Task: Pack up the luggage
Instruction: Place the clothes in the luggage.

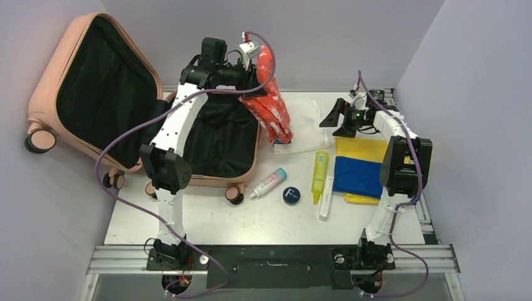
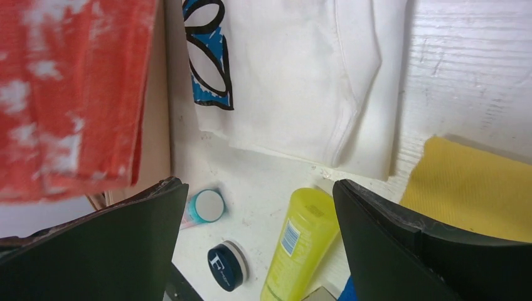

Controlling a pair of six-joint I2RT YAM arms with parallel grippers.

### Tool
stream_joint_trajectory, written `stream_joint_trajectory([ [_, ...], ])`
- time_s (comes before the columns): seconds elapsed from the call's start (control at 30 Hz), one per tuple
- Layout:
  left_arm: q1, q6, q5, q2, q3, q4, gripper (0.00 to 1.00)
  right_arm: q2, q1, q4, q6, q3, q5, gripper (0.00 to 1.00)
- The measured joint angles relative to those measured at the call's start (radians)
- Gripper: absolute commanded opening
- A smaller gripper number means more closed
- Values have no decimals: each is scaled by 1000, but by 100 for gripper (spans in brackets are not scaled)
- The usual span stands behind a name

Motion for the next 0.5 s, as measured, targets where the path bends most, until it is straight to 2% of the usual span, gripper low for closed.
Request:
stream_joint_trajectory([
  [0.23, 114, 113, -3, 19, -114, -108, 0, -111, -10, -21, -42, 0, 40, 90],
  [0.37, 167, 85, -46, -47, -305, 6, 0, -140, -10, -21, -43, 0, 40, 90],
  [0.5, 194, 43, -174, -192, -540, 145, 0, -140, -10, -23, -43, -11, 42, 90],
])
